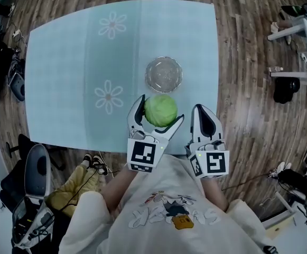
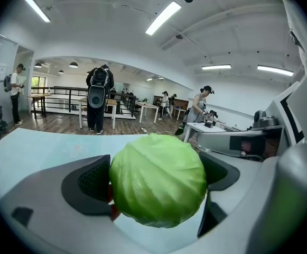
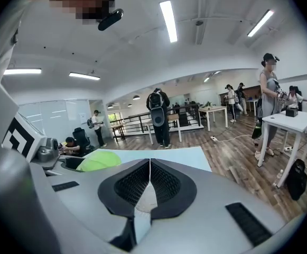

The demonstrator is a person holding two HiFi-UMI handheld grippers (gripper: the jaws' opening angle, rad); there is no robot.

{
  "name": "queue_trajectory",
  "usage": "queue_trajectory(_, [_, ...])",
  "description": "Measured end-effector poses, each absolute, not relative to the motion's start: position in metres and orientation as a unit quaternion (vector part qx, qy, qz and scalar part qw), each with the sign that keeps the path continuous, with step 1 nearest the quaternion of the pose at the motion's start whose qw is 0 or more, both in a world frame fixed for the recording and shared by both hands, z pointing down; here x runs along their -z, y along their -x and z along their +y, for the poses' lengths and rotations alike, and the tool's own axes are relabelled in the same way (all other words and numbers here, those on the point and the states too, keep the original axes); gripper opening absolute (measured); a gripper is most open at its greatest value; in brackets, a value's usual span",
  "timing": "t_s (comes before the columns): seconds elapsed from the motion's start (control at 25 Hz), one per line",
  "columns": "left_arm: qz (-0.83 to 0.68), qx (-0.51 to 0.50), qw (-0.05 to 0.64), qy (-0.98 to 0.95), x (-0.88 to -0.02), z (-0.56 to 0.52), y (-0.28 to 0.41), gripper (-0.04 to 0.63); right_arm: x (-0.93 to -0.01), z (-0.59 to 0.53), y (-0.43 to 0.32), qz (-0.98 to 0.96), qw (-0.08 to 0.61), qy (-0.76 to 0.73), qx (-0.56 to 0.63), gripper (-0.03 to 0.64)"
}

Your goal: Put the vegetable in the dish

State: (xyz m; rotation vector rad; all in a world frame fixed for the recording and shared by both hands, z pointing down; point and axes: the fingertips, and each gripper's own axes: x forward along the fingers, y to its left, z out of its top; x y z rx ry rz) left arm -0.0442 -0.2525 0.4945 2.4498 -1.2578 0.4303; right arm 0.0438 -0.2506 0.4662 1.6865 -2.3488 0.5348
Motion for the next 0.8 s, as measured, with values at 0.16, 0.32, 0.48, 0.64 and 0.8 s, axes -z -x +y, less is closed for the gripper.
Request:
queue_trajectory(0.16, [-0.446, -0.153, 0.180, -0.863, -0.504, -0.246, 0.059, 0.535, -0.475, -0.235, -0.025, -0.797, 0.108, -0.563, -0.191, 0.025])
queue_trajectory(0.32, [-0.448, -0.159, 0.180, -0.861, -0.523, -0.261, 0.060, 0.535, -0.494, -0.241, -0.025, -0.789, 0.122, -0.567, -0.201, 0.025])
queue_trajectory(0.48, [-0.440, -0.167, 0.184, -0.863, -0.541, -0.274, 0.054, 0.535, -0.503, -0.246, -0.029, -0.782, 0.128, -0.573, -0.208, 0.025])
queue_trajectory(0.64, [-0.435, -0.171, 0.186, -0.864, -0.553, -0.288, 0.047, 0.535, -0.510, -0.254, -0.031, -0.784, 0.137, -0.572, -0.199, 0.025])
queue_trajectory(0.8, [-0.430, -0.176, 0.190, -0.865, -0.564, -0.298, 0.042, 0.535, -0.518, -0.264, -0.029, -0.789, 0.149, -0.565, -0.190, 0.025])
